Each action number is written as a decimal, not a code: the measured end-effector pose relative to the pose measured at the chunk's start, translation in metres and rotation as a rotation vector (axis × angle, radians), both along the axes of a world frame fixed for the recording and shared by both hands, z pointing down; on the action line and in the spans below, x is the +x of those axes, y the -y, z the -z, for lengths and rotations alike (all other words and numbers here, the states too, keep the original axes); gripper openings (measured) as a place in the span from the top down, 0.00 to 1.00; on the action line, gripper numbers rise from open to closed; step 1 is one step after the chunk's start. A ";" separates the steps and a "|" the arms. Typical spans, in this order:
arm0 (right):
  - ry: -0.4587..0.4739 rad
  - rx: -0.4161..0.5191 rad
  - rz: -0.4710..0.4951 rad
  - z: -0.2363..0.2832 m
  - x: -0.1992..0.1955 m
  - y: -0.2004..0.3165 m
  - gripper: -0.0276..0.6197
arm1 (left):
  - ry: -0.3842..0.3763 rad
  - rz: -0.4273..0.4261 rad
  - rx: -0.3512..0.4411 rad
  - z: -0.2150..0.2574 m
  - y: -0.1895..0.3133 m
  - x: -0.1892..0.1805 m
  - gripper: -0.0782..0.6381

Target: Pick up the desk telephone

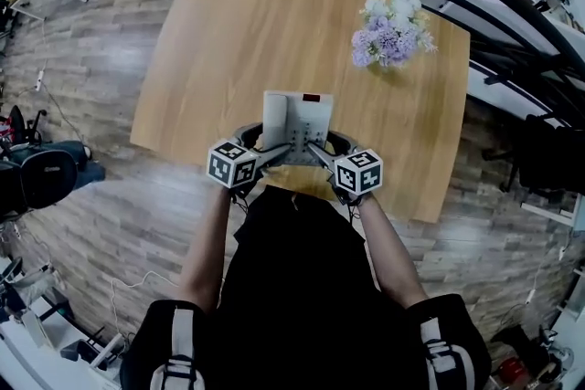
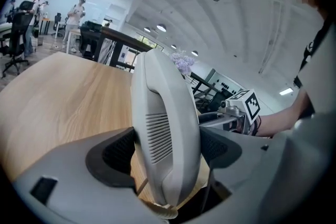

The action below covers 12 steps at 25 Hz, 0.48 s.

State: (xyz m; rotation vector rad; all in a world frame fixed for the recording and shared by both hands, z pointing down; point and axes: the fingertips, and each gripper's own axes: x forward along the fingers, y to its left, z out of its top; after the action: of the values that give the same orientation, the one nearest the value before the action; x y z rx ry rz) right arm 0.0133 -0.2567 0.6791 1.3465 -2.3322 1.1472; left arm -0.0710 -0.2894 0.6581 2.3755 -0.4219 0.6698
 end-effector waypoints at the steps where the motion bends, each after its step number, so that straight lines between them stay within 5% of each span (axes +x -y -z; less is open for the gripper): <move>1: 0.001 0.008 0.008 0.003 -0.001 0.000 0.57 | -0.003 0.016 0.011 0.002 -0.001 -0.001 0.36; 12: 0.002 0.099 0.116 0.031 -0.011 -0.007 0.58 | -0.025 0.165 0.106 0.038 -0.020 -0.014 0.36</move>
State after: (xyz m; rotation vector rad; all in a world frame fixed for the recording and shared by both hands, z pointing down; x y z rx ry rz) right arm 0.0024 -0.2493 0.6480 1.2227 -2.4623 1.0125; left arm -0.0847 -0.2698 0.6201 2.4128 -0.6497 0.5533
